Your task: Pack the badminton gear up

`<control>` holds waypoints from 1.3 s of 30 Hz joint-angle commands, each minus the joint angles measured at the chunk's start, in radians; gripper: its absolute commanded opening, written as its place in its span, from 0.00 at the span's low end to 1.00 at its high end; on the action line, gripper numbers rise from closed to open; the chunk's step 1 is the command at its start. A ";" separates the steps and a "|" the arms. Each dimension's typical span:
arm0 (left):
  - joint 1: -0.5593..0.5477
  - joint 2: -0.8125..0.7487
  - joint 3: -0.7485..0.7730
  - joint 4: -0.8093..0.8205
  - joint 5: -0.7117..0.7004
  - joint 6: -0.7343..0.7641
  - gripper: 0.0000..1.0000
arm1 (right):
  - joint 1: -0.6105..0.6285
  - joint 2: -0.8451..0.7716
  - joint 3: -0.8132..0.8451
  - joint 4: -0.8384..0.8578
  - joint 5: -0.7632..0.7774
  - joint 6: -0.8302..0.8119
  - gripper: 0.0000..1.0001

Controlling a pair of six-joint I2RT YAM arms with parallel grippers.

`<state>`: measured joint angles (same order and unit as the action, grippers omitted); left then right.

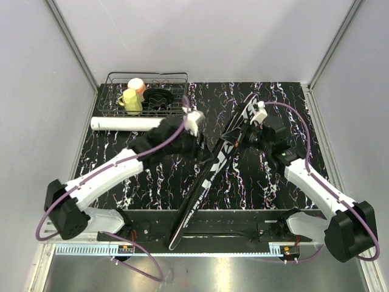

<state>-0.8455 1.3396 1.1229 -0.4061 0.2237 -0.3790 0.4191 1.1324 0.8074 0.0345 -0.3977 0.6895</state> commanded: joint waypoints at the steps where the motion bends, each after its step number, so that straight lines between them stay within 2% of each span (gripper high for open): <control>1: 0.091 -0.105 0.040 0.135 0.095 -0.064 0.66 | 0.007 -0.039 -0.052 0.218 -0.085 0.038 0.00; 4: 0.143 -0.042 0.130 0.139 0.065 -0.100 0.67 | 0.007 -0.028 -0.094 0.306 -0.125 0.048 0.00; 5: 0.152 0.028 0.168 0.109 0.042 -0.106 0.68 | 0.009 -0.023 -0.100 0.335 -0.136 0.048 0.00; 6: 0.154 0.070 0.246 0.096 0.037 -0.104 0.74 | 0.007 -0.019 -0.105 0.344 -0.141 0.048 0.00; 7: 0.155 0.113 0.285 0.092 0.043 -0.098 0.76 | 0.007 -0.008 -0.108 0.349 -0.142 0.050 0.00; 8: 0.154 0.204 0.319 0.075 0.069 -0.084 0.82 | 0.007 -0.003 -0.106 0.354 -0.148 0.048 0.00; 9: 0.154 0.257 0.412 0.046 0.072 -0.078 0.86 | 0.009 -0.002 -0.106 0.360 -0.153 0.050 0.00; 12: 0.154 0.433 0.579 -0.049 0.107 -0.063 0.86 | 0.009 -0.010 -0.106 0.366 -0.158 0.051 0.00; 14: 0.154 0.511 0.626 -0.054 0.184 -0.069 0.86 | 0.007 -0.023 -0.105 0.354 -0.156 0.045 0.00; 18: 0.140 0.563 0.655 -0.033 0.256 -0.066 0.87 | 0.007 -0.036 -0.097 0.343 -0.156 0.042 0.00; 22: 0.132 0.558 0.624 0.033 0.279 -0.081 0.77 | 0.007 -0.031 -0.093 0.344 -0.158 0.039 0.00; 23: 0.134 0.564 0.626 0.039 0.269 -0.081 0.65 | 0.009 -0.029 -0.093 0.347 -0.161 0.038 0.00; 25: 0.134 0.575 0.655 0.023 0.241 -0.077 0.51 | 0.007 -0.020 -0.088 0.350 -0.171 0.038 0.00; 26: 0.135 0.595 0.670 0.001 0.226 -0.071 0.39 | 0.007 -0.019 -0.086 0.351 -0.174 0.035 0.00; 31: 0.137 0.635 0.759 -0.031 0.161 -0.040 0.08 | 0.007 -0.022 -0.065 0.314 -0.193 0.001 0.00; 35: 0.158 0.648 0.824 -0.037 0.086 -0.006 0.00 | 0.014 -0.039 -0.054 0.248 -0.210 -0.044 0.00; 39: 0.187 0.685 0.920 -0.011 0.078 0.023 0.00 | 0.067 -0.046 -0.054 0.223 -0.222 -0.057 0.00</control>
<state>-0.7109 2.0075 1.9072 -0.5446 0.3786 -0.4046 0.4232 1.1301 0.7044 0.2630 -0.5251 0.6609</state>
